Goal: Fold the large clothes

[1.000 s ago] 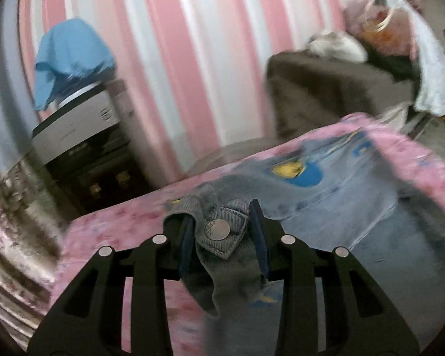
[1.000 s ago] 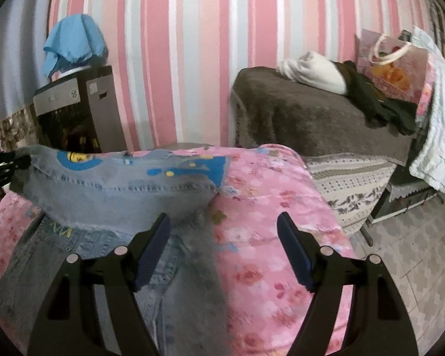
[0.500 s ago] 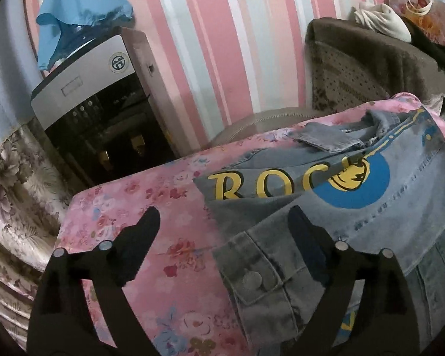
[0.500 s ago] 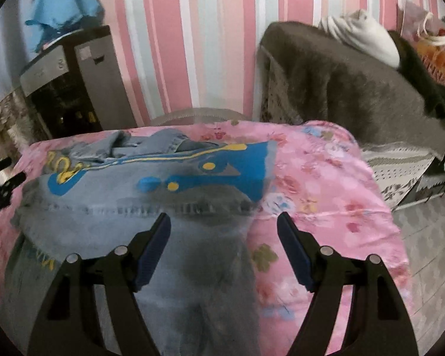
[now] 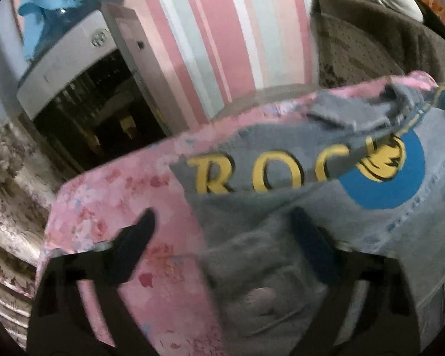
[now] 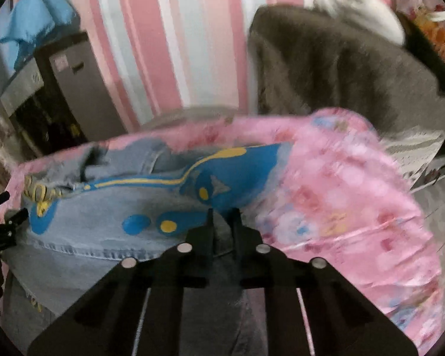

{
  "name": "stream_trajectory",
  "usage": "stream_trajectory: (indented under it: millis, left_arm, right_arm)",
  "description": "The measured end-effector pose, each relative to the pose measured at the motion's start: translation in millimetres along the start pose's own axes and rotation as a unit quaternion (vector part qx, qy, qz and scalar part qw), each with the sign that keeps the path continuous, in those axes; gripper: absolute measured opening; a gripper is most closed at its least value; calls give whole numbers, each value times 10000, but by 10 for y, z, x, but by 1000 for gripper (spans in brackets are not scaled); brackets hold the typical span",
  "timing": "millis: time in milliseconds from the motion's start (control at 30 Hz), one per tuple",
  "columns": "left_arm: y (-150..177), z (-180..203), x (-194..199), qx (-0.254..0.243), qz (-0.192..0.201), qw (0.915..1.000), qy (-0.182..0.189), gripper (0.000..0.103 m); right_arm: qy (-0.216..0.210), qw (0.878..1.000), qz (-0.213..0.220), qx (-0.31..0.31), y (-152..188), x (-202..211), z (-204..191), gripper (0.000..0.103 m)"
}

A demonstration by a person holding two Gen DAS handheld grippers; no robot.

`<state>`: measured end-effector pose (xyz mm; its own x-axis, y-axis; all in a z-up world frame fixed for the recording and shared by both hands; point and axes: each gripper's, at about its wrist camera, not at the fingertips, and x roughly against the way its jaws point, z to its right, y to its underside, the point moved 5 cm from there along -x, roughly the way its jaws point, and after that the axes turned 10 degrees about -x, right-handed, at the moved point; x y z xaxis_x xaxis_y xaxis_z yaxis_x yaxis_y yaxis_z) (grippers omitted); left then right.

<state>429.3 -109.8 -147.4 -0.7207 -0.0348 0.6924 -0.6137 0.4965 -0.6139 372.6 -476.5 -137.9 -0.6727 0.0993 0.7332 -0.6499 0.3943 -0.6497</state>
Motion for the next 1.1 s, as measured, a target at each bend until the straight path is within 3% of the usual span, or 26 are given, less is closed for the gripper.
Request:
stream_trajectory:
  millis: [67,133,167,233,267,300,433,467,533,600,700,933,1100]
  left_arm:
    - [-83,-5,12,113,75,9999,75,56]
    - [-140,65,-69,-89,19,9999,-74,50]
    - [-143,111,-140,-213,-58,9997,-121,49]
    - [-107,180,-294,-337,-211,9991,-158,44]
    - [-89,186,-335,-349,-229,9989,-197,43]
    - [-78,186,-358,-372,-231,9987,-249,43]
    - [-81,90,-292,-178,-45,9997,-185,41]
    - [-76,31,-209,-52,56,9999,-95,44]
    - [-55,-80,-55,129,197,9997,-55,70]
    - [2,-217,146,388,327,9987,0,77]
    - [117,-324,410,665,406,9967,205,85]
    - [432,-149,694,477,318,9978,345,86]
    - [763,-44,774,508,119,9980,368,86]
  right_arm:
    - [218,9996,97,-122,-55,-3,153,10]
    - [290,9983,-471,-171,40,-241,263,11]
    - [320,9979,-544,-153,72,-284,277,15]
    - [582,9970,-487,134,138,-312,287,32]
    - [697,9960,-520,224,167,-318,300,46]
    - [694,9960,-513,220,178,-302,314,52]
    - [503,9976,-447,143,143,-77,302,59]
    - [426,9982,-399,168,139,-12,283,62]
    - [332,9987,-231,323,118,186,157,68]
    - [169,9988,-116,442,134,391,59,74]
    - [-64,9987,-34,499,223,632,-66,74]
    - [-302,9983,-93,483,564,891,-167,74]
    - [-217,9980,-147,575,866,1070,-122,74]
